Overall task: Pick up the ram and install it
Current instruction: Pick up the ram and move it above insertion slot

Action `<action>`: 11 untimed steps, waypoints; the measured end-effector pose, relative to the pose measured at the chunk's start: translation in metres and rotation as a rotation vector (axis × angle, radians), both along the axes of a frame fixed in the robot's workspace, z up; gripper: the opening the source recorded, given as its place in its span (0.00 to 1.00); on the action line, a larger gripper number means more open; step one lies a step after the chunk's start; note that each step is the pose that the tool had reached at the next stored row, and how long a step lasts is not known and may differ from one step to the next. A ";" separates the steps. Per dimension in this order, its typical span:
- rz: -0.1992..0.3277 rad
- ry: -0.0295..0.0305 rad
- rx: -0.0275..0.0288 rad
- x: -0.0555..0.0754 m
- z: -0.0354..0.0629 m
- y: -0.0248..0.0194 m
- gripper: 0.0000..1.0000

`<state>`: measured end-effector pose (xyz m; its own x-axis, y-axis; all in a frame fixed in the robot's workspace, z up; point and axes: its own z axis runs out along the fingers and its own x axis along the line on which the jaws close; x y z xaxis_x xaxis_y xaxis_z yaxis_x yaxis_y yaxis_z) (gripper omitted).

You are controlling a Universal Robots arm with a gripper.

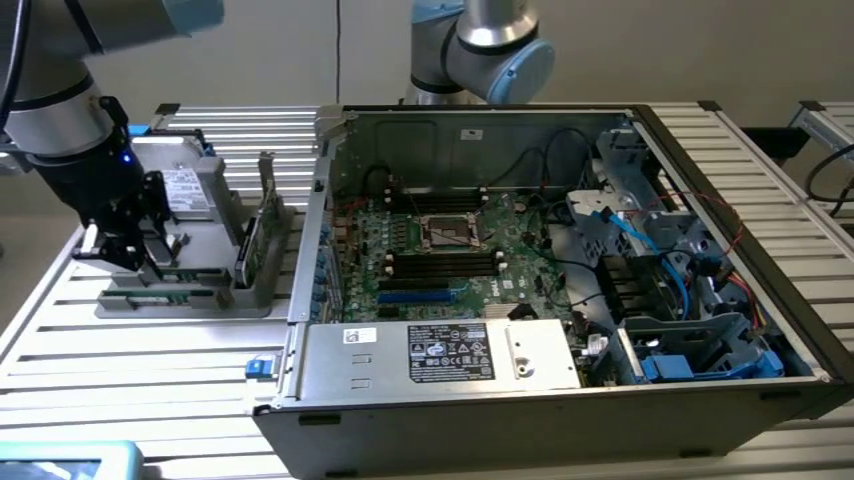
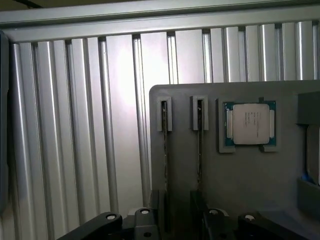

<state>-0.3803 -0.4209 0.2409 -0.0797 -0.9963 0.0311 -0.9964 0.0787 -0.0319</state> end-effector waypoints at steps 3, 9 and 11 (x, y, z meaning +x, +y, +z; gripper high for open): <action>0.000 -0.0001 0.0004 0.000 -0.0054 -0.0008 0.38; 0.000 -0.0001 0.0004 0.000 -0.0164 -0.0023 0.38; 0.000 0.0000 0.0003 0.001 -0.0199 -0.0023 0.38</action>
